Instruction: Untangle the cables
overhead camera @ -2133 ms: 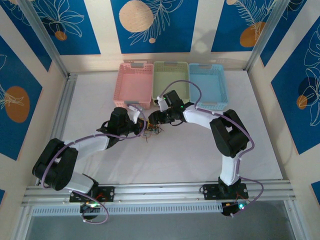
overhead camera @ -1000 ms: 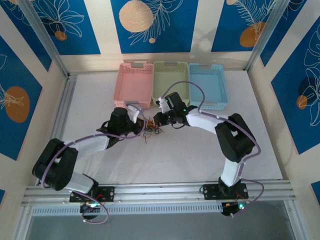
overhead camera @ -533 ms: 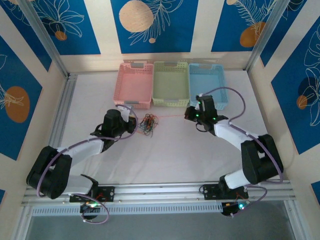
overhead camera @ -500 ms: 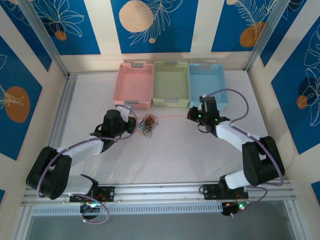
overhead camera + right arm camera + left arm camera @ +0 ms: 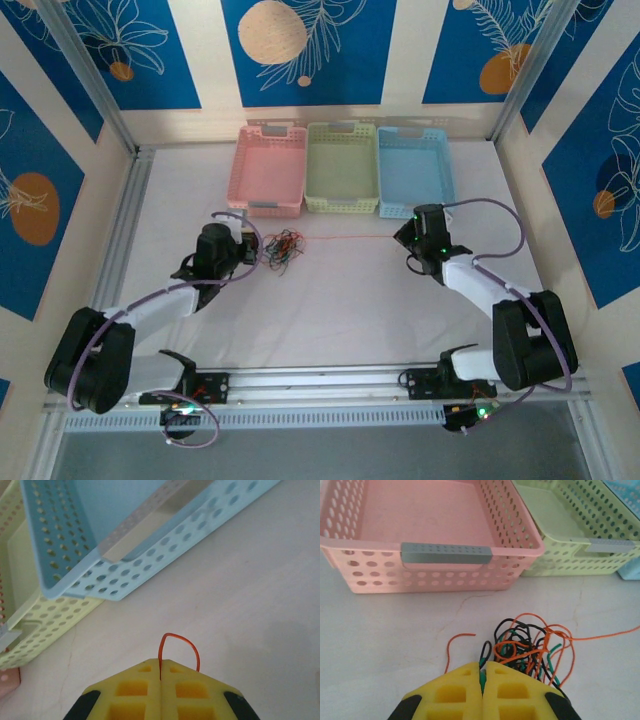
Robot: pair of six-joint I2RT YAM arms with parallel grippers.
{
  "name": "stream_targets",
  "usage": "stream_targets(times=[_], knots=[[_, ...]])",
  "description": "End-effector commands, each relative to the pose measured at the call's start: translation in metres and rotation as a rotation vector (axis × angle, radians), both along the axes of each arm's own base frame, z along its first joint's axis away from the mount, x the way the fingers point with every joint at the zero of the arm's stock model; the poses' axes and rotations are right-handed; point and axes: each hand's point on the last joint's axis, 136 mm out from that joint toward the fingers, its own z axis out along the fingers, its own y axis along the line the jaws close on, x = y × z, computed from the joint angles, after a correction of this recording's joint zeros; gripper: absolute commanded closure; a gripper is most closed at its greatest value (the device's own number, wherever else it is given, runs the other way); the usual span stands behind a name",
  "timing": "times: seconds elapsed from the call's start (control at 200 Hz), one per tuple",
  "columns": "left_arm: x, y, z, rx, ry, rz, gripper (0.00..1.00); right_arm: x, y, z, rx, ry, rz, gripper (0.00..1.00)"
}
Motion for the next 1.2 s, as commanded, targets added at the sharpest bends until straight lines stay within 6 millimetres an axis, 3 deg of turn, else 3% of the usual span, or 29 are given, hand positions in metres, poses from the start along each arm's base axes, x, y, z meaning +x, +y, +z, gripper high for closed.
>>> stream_targets(times=[0.0,0.1,0.2,0.31,0.4,0.475,0.685,0.815,0.96,1.196], knots=[[0.004,0.015,0.0,0.002,-0.003,0.071,1.0,-0.006,-0.023,0.015,-0.009,-0.037,-0.101,1.0],[0.003,0.011,0.001,-0.011,-0.012,0.047,1.0,-0.004,-0.012,0.022,0.022,-0.06,-0.053,1.0],[0.003,0.003,0.0,-0.023,-0.009,0.007,1.0,0.004,0.004,0.028,0.017,-0.046,0.033,0.64],[0.004,-0.002,-0.001,-0.026,0.005,-0.021,1.0,0.004,0.013,0.03,-0.017,-0.054,0.07,0.52],[0.004,-0.004,0.0,-0.031,0.001,-0.032,1.0,0.008,0.03,0.039,-0.023,-0.093,0.152,0.5],[0.003,-0.005,0.0,-0.036,-0.001,-0.039,1.0,0.016,0.063,0.05,-0.009,-0.144,0.307,0.5],[0.003,-0.008,0.001,-0.042,-0.005,-0.055,1.0,0.016,0.199,0.051,0.089,-0.088,0.84,0.54],[0.002,-0.009,0.002,-0.045,-0.005,-0.061,1.0,0.004,0.266,0.029,0.025,0.012,1.084,0.56],[0.002,-0.01,0.002,-0.046,-0.008,-0.064,1.0,0.006,0.298,0.001,-0.074,0.09,1.174,0.55],[0.002,-0.011,0.003,-0.05,-0.008,-0.07,1.0,0.013,0.309,-0.036,-0.126,0.197,1.233,0.51]])
